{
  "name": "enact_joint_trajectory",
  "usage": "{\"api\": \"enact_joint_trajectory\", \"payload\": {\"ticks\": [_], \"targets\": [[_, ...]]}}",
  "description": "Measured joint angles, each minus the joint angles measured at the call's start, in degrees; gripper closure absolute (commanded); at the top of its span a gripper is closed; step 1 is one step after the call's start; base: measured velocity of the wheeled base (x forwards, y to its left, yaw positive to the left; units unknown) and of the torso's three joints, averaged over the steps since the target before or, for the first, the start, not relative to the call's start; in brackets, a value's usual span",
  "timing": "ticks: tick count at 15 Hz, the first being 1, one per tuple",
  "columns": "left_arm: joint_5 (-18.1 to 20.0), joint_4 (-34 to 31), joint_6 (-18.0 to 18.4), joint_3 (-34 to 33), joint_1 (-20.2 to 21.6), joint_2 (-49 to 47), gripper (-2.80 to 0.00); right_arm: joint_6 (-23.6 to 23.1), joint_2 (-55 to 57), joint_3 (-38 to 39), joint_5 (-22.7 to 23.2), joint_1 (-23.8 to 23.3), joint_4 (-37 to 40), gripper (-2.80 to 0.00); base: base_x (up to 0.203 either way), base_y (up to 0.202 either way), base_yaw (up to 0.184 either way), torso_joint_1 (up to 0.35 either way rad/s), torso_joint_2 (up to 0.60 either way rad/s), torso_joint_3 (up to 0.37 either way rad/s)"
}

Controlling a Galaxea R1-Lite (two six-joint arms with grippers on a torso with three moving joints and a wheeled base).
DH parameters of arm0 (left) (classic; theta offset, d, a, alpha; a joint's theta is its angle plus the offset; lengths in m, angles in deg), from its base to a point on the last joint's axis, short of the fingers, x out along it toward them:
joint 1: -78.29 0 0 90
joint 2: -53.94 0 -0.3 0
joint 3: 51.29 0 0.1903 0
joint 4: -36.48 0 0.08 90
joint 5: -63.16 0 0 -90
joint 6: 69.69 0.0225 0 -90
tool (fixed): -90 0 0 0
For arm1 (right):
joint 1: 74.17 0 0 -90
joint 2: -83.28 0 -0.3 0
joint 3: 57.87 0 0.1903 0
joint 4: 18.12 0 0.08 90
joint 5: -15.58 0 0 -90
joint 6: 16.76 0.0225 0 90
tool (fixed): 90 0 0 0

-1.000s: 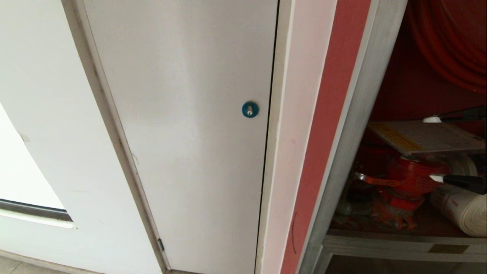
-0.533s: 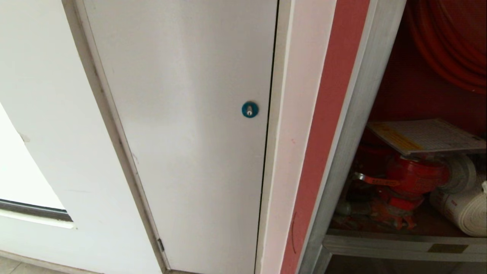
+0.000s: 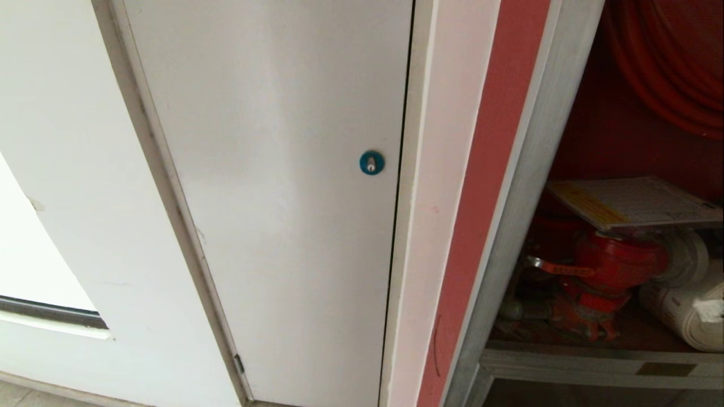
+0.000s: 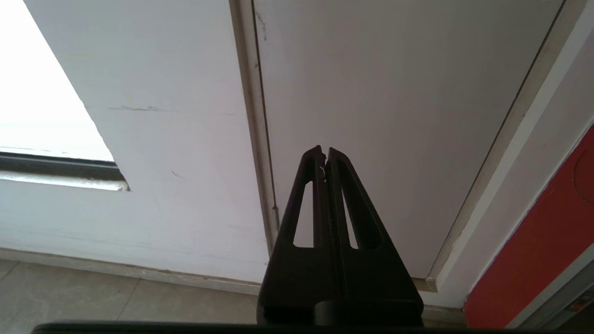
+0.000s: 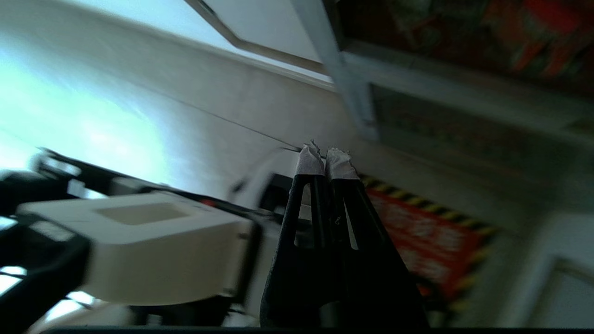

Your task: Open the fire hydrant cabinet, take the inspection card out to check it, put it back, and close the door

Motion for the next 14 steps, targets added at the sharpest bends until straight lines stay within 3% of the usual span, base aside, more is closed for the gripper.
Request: {"api": "enact_joint_trajectory", "payload": {"ticks": [3,6,10,14], "targets": [[-0.01,0.0,0.0,0.0,0.0,0.0,0.0,-0.64,6.21,-3.19,-9.65,6.15,-6.26,0.0,0.0,0.0,0.0,0.0,0.0,0.0],[0.0,-0.02,0.0,0.0,0.0,0.0,0.0,-0.95,11.28,-6.4,-15.41,8.45,-7.45,0.0,0.0,0.0,0.0,0.0,0.0,0.0],[0.03,0.0,0.01,0.0,0.0,0.0,0.0,-2.64,13.93,-10.45,-18.27,8.84,-2.24,0.0,0.0,0.0,0.0,0.0,0.0,0.0],[-0.01,0.0,0.0,0.0,0.0,0.0,0.0,-4.2,16.7,-13.91,-20.65,8.73,-1.91,0.0,0.0,0.0,0.0,0.0,0.0,0.0]]}}
